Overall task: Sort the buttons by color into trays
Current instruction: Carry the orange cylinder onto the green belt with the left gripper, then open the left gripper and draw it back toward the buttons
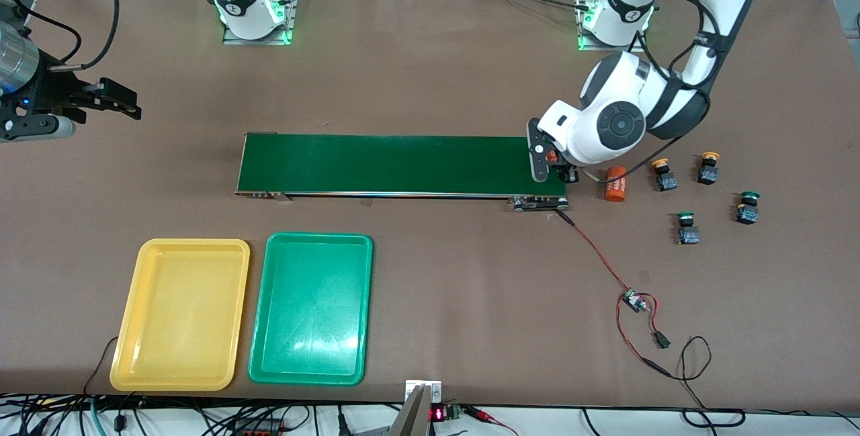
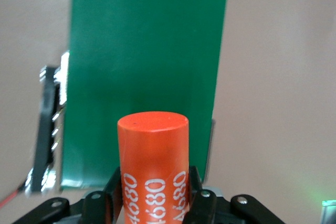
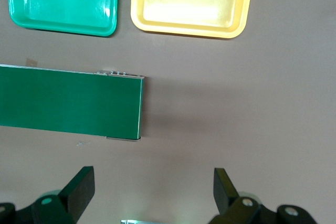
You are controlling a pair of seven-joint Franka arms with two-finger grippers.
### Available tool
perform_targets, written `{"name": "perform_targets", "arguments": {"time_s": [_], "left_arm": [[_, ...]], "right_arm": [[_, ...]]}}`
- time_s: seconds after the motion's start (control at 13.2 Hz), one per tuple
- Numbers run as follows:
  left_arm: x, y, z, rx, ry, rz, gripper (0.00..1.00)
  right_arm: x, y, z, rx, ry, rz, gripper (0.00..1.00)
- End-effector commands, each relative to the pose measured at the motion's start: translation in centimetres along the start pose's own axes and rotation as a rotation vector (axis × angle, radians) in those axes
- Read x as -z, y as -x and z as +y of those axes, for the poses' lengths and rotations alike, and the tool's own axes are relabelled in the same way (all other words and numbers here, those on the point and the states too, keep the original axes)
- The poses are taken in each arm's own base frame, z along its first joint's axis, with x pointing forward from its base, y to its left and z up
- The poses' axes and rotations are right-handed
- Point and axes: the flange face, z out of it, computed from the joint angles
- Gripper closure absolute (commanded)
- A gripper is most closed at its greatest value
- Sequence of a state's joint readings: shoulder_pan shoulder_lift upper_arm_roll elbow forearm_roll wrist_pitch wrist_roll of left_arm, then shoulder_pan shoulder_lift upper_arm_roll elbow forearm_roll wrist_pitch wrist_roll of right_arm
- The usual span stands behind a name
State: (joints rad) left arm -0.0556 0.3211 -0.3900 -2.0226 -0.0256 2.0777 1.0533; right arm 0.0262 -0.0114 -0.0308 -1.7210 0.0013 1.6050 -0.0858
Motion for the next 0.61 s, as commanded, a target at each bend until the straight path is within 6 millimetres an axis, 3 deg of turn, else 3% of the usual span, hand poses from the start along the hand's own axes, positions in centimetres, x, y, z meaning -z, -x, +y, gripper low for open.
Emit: {"name": "perform_targets", "arguments": {"time_s": [0.0,0.08,0.3,0.38,0.46,0.53], "left_arm": [[-3.2,-1.5,1.5,-0.101,-0.036,0.033,1.00],[-3.6,-2.6,2.0,-0.125,-0.053,0.045,1.00],[-4.1,-2.8,1.8,-0.140,-0.066,0.042,1.00],[-4.4,-2.8,1.8,-0.128,-0.059,0.042,0.81],[-4.8,-2.9,1.6,-0.128,-0.059,0.047,0.07],[-4.4,-2.6,1.3,-0.130,-0.068,0.051,0.00]], "right_arm": [[0.4,0.3,0.1,0.011,-0.018,-0.001,0.00],[0.4,0.3,0.1,0.011,-0.018,-0.001,0.00],[0.4,0.3,0.1,0.011,-0.018,-0.001,0.00],[0.4,0.3,0.1,0.011,-0.018,-0.001,0.00],[0.4,0.3,0.1,0.011,-0.018,-0.001,0.00],[0.4,0.3,0.1,0.011,-0.018,-0.001,0.00]]}}
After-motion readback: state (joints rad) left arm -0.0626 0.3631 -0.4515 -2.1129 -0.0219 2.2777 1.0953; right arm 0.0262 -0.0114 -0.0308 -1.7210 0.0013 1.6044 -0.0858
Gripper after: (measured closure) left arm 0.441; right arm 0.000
